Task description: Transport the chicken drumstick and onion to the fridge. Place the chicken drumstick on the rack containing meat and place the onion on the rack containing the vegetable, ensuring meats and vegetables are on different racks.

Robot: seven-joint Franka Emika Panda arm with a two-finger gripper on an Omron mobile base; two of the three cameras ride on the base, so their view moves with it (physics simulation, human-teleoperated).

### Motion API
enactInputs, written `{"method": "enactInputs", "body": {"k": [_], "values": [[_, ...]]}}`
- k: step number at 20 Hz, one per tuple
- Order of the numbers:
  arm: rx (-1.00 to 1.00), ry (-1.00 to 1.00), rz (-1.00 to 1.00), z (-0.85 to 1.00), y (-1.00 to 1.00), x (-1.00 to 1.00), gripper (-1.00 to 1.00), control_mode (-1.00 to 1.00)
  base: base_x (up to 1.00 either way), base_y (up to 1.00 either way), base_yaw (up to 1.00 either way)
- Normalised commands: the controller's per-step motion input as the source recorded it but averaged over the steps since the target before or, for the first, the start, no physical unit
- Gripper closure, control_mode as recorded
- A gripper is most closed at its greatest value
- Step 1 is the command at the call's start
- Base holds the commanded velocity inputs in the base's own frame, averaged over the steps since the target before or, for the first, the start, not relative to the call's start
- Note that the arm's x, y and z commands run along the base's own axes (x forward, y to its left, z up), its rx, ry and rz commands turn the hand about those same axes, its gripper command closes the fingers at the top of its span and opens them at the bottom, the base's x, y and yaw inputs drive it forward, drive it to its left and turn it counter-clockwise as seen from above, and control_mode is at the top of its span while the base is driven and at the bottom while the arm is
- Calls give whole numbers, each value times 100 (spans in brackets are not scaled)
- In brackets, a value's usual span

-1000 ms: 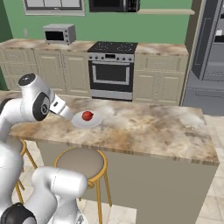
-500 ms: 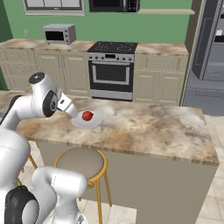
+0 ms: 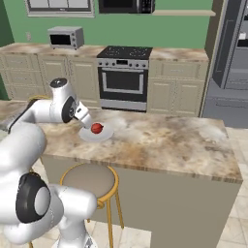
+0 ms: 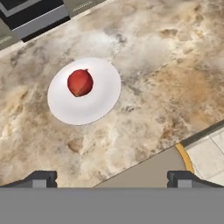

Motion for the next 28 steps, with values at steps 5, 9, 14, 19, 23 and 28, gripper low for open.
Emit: {"method": "enactInputs", "body": {"k": [5,9,14,19,23,28], "values": [[3,21,0,-34,0,46,-100,-100,0,0,0],[3,15,0,-28,0,48,-100,-100,0,0,0],[0,3,0,-22,0,46,-100,-100,0,0,0],[2,7,0,-30,2,27,-100,-100,0,0,0],[2,7,0,-35,4,8,-100,-100,0,0,0],[0,2,0,-29,5,26,-100,-100,0,0,0]]}}
